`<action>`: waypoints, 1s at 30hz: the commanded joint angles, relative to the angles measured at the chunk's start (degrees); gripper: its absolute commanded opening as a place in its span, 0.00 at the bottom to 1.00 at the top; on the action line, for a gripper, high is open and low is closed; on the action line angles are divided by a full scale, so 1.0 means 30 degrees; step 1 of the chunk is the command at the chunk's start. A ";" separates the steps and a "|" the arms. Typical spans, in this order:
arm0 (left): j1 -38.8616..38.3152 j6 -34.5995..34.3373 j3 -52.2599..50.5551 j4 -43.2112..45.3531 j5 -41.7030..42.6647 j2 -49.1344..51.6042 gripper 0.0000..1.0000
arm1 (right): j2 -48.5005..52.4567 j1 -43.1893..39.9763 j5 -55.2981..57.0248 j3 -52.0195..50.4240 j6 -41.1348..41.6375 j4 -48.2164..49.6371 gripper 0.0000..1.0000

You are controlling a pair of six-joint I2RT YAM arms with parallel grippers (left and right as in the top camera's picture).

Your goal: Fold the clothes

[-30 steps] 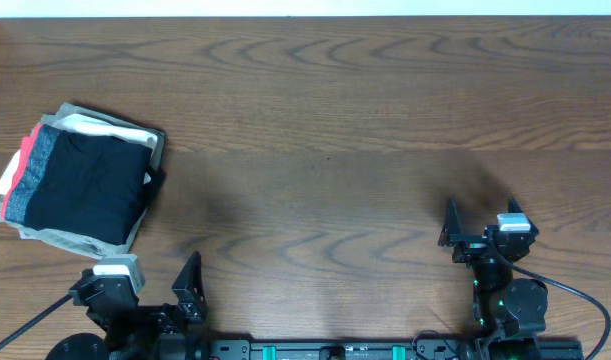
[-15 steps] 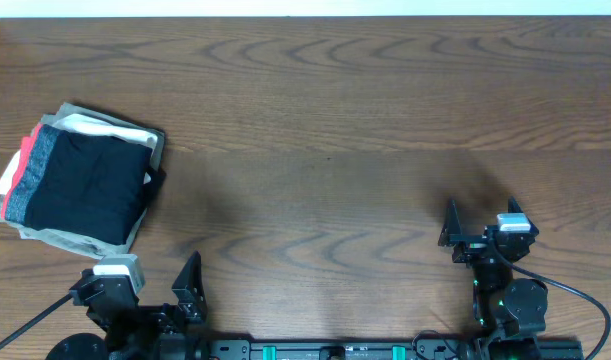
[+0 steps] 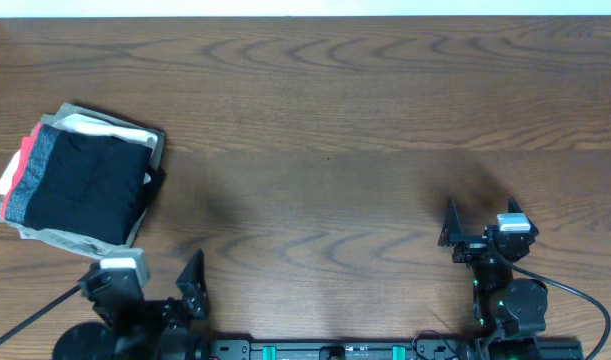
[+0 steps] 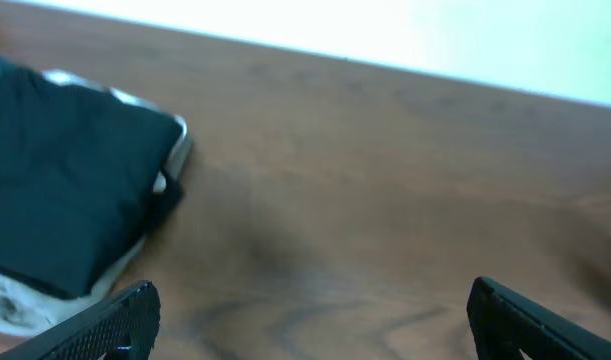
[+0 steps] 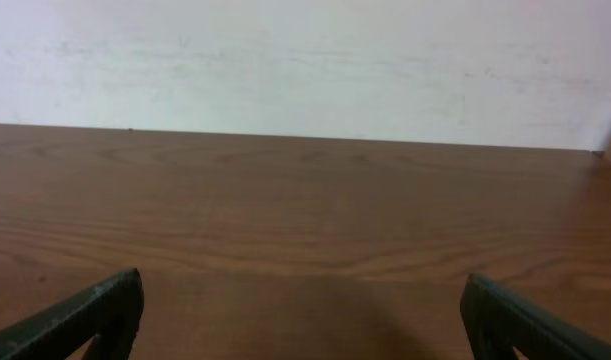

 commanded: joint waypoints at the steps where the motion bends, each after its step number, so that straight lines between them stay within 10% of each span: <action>1: -0.0058 0.0481 -0.1647 0.0029 -0.0969 -0.0291 0.98 | -0.0131 0.0299 -0.0219 -0.0029 -0.0277 -0.0102 0.99; 30: -0.0080 0.1974 -1.6371 1.8622 -0.2652 -0.4102 0.98 | -0.0131 0.0306 -0.0219 -0.0029 -0.0277 -0.0102 0.99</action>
